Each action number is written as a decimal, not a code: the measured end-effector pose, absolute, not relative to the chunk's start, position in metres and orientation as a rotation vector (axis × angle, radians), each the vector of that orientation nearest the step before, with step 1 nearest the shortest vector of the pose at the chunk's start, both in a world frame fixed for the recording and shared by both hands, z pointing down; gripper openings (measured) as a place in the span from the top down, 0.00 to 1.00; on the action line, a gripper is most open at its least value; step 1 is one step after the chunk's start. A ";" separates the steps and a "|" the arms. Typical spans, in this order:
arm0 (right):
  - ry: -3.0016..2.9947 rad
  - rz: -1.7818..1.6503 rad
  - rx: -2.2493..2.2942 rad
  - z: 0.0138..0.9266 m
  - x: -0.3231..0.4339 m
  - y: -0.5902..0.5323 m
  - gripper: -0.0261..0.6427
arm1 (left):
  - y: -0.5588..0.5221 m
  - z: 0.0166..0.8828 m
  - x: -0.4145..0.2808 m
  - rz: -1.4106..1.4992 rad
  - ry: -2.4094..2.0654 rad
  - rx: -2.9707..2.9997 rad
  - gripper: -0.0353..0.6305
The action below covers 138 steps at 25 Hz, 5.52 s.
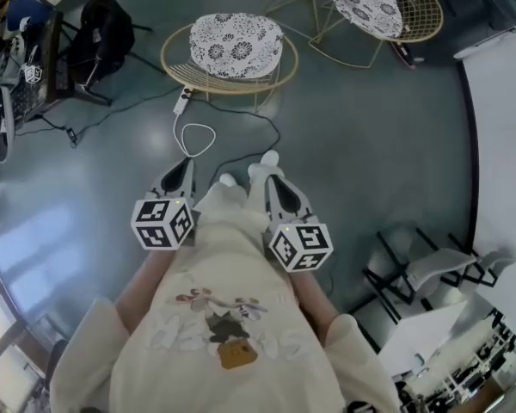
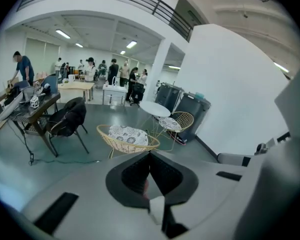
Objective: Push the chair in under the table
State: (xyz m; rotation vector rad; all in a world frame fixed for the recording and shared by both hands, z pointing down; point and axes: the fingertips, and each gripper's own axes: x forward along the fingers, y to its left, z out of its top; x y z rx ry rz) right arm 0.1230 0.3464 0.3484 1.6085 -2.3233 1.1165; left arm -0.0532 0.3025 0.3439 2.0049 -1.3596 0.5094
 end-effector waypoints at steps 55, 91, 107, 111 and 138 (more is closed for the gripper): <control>-1.972 0.283 0.272 0.618 -0.025 0.103 0.79 | 0.051 0.600 -0.140 0.262 -1.004 1.253 0.70; -2.008 0.203 0.456 0.614 0.024 -0.009 0.86 | -0.080 0.603 -0.077 0.297 -1.116 1.352 0.78; -1.983 0.221 0.596 0.611 0.084 -0.092 0.86 | -0.167 0.601 -0.013 0.290 -1.059 1.417 0.78; -1.981 0.225 0.613 0.611 0.082 -0.091 0.85 | -0.167 0.601 -0.014 0.294 -1.052 1.420 0.78; -2.232 0.793 1.319 0.480 0.127 -0.041 0.85 | -0.094 0.471 -0.031 0.556 -0.961 1.839 0.78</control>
